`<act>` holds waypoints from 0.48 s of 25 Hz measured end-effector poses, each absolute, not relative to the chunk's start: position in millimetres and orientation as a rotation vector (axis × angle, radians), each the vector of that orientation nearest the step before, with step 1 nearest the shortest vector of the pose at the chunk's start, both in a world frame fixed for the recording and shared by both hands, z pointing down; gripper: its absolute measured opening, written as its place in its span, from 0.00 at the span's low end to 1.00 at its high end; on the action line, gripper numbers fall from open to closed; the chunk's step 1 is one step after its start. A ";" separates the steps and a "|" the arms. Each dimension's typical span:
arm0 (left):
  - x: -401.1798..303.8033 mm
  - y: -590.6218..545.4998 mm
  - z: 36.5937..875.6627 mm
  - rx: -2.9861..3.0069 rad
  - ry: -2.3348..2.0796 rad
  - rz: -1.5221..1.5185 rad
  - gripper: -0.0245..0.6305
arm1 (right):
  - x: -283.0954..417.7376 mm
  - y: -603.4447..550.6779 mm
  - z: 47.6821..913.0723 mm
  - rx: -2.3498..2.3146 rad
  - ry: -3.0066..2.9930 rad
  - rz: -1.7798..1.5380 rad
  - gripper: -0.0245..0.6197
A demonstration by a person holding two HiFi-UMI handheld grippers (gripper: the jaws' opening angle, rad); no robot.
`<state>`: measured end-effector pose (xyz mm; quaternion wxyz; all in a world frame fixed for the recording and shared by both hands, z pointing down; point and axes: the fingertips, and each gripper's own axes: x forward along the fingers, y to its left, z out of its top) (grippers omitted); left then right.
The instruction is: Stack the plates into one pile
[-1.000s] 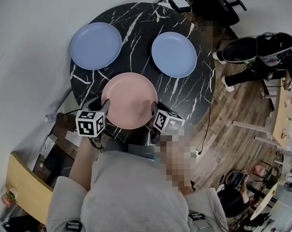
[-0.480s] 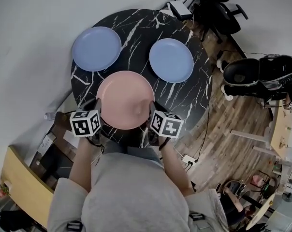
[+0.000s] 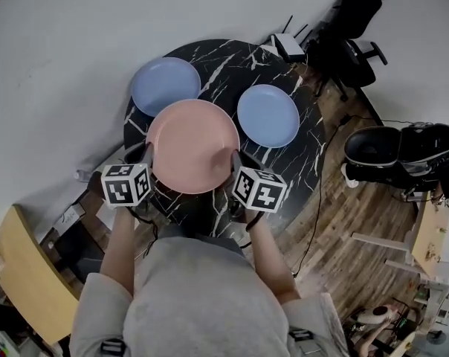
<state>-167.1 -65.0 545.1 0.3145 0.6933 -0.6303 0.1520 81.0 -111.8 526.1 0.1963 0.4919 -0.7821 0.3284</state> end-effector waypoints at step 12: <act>-212.3 -83.7 476.1 1.851 -1.847 0.283 0.18 | 31.1 -151.5 465.1 1.307 -2.400 0.808 0.08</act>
